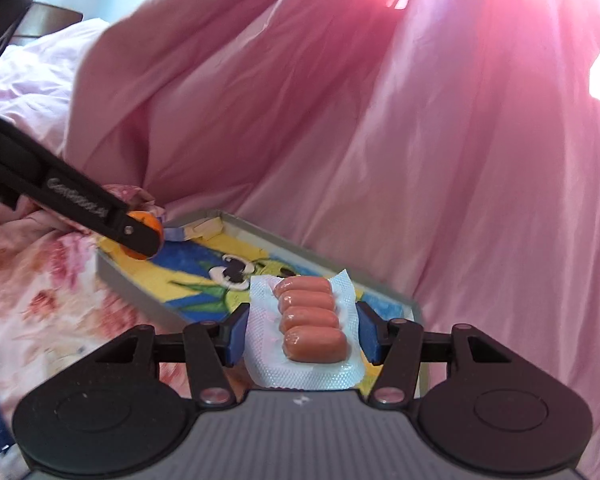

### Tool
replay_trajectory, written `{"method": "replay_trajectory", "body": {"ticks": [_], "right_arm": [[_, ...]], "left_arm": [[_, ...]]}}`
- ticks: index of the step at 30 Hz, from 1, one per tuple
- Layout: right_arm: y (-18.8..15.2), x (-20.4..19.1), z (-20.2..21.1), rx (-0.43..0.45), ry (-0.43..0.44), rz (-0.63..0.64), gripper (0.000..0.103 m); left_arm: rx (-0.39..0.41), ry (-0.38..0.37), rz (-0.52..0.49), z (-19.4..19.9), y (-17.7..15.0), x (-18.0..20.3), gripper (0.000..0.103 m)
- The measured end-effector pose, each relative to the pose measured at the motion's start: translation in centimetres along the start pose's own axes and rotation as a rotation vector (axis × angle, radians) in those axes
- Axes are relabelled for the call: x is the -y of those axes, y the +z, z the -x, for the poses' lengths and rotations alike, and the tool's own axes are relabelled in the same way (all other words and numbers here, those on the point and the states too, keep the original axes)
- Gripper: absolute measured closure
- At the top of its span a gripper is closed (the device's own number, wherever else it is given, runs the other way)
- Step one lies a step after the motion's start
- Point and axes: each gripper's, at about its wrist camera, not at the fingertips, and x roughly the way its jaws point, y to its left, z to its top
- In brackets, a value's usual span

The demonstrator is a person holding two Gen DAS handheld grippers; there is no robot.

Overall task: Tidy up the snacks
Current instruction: 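Carry the mandarin and sausage pack into the grey tray with both tools, then open both tools to release the mandarin and sausages, then withdraw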

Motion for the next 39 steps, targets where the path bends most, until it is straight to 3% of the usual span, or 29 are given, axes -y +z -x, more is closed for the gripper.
{"method": "replay_trajectory", "body": {"ticks": [10, 19, 26, 30, 35, 37, 39], "right_arm": [[-0.5, -0.8, -6.2, -0.019, 0.035, -0.052, 0.044], [-2.8, 0.1, -8.3, -0.089, 0.047, -0.135, 0.043], [-3.2, 0.6, -8.7, -0.102, 0.041, -0.159, 0.039], [-3.1, 0.9, -8.4, -0.095, 0.032, -0.166, 0.036], [-2.6, 1.7, -6.2, -0.04, 0.018, -0.188, 0.017], [-2.2, 2.1, -5.1, -0.018, 0.008, -0.2, 0.014], [-1.8, 2.7, -3.6, 0.01, 0.001, -0.219, 0.011]], "left_arm": [[-0.049, 0.027, -0.024, -5.9, 1.0, -0.4, 0.067], [-0.137, 0.035, -0.028, -8.9, -0.6, -0.3, 0.067], [-0.154, 0.029, -0.015, -9.2, -0.9, -0.3, 0.066], [-0.142, 0.041, 0.007, -8.5, -0.7, -0.2, 0.049], [-0.094, 0.045, 0.007, -6.4, -0.1, 0.2, 0.032], [-0.061, 0.048, -0.001, -5.2, 0.2, 0.5, 0.022], [-0.027, 0.043, -0.003, -3.8, 0.3, 0.8, 0.019]]}}
